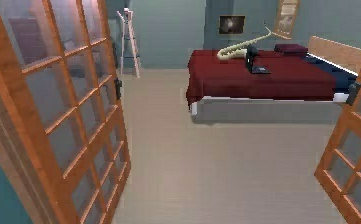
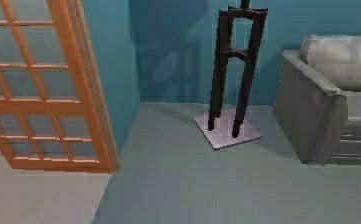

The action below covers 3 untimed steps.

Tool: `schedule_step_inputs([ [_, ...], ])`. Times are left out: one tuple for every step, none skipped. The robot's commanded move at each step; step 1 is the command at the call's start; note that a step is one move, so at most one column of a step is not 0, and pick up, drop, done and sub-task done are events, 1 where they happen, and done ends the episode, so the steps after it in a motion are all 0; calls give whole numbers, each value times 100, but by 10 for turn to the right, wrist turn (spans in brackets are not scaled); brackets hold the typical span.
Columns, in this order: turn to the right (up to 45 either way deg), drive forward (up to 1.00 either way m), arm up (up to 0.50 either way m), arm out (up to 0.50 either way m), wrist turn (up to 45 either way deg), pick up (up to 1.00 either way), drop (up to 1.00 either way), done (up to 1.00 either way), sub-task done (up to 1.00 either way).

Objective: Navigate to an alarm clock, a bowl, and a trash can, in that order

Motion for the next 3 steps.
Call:
schedule_step_inputs([
  [0, 100, 0, 0, 0, 0, 0, 0, 0],
  [0, 70, 0, 0, 0, 0, 0, 0, 0],
  [-150, 0, 0, 0, 0, 0, 0, 0, 0],
])
